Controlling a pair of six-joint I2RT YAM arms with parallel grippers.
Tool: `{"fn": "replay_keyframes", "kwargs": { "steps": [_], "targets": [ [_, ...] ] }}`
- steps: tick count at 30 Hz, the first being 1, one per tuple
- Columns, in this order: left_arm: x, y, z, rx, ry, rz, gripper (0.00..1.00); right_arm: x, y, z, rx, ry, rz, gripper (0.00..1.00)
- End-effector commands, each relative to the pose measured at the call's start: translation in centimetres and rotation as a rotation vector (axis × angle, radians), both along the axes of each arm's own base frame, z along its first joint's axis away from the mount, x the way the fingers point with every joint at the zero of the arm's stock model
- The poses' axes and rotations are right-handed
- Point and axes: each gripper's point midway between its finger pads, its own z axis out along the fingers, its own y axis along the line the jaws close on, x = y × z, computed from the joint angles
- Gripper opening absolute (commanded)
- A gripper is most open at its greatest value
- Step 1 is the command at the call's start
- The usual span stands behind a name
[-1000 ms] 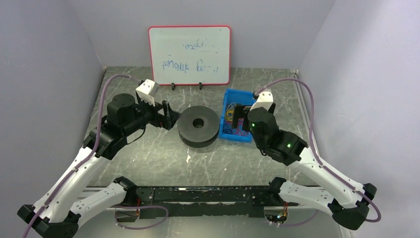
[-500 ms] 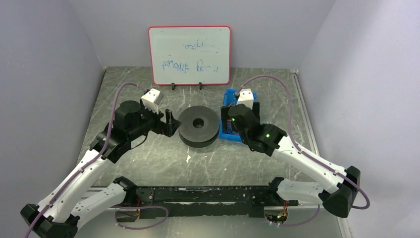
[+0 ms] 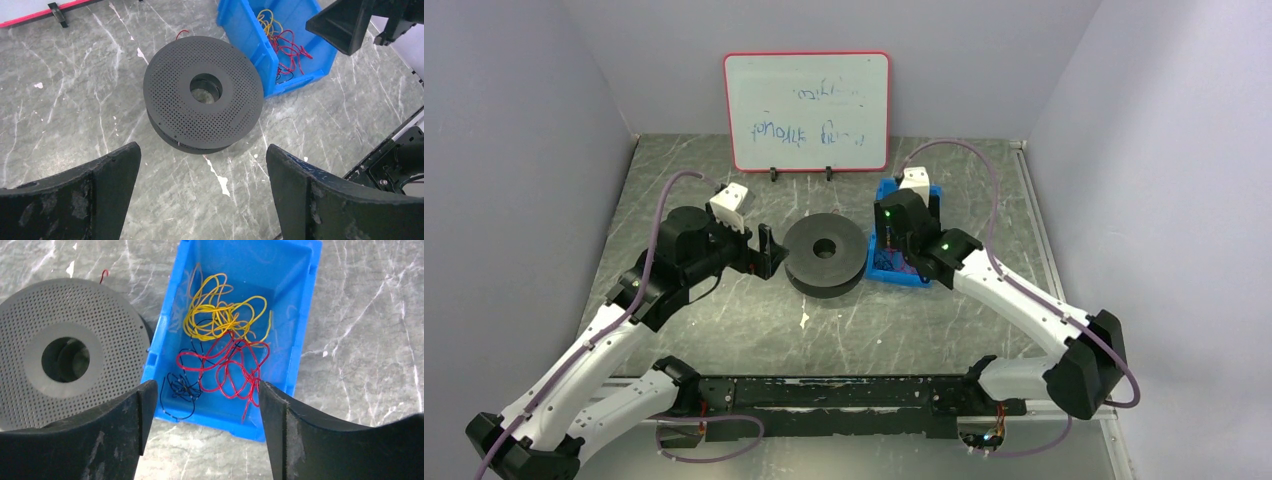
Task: Wrap the cables
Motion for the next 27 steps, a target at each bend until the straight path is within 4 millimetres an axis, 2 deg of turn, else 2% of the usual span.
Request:
{"fn": "replay_keyframes", "kwargs": {
  "steps": [1, 5, 11, 16, 18, 27],
  "targets": [
    [0.3, 0.2, 0.5, 0.008, -0.034, 0.012, 0.99, 1.9, 0.1, 0.7, 0.061, -0.014, -0.014, 0.74],
    [0.4, 0.3, 0.4, 0.013, -0.032, 0.019, 0.99, 2.8, -0.5, -0.4, 0.098, 0.007, -0.061, 0.66],
    [0.6, 0.6, 0.3, 0.021, -0.031, 0.036, 0.99, 3.3, -1.0, -2.9, 0.14, 0.065, -0.103, 0.62],
    [0.6, 0.5, 0.3, 0.021, -0.03, 0.034, 0.99, 3.7, -0.4, -4.6, 0.177, 0.106, -0.085, 0.59],
    [0.5, 0.5, 0.2, 0.022, -0.028, 0.029, 0.99, 3.3, -0.3, -6.3, 0.179, 0.146, -0.073, 0.57],
    [0.5, 0.7, 0.3, 0.025, -0.032, 0.038, 0.99, 3.2, 1.4, -9.6, 0.194, 0.232, -0.002, 0.54]
  ]
}}
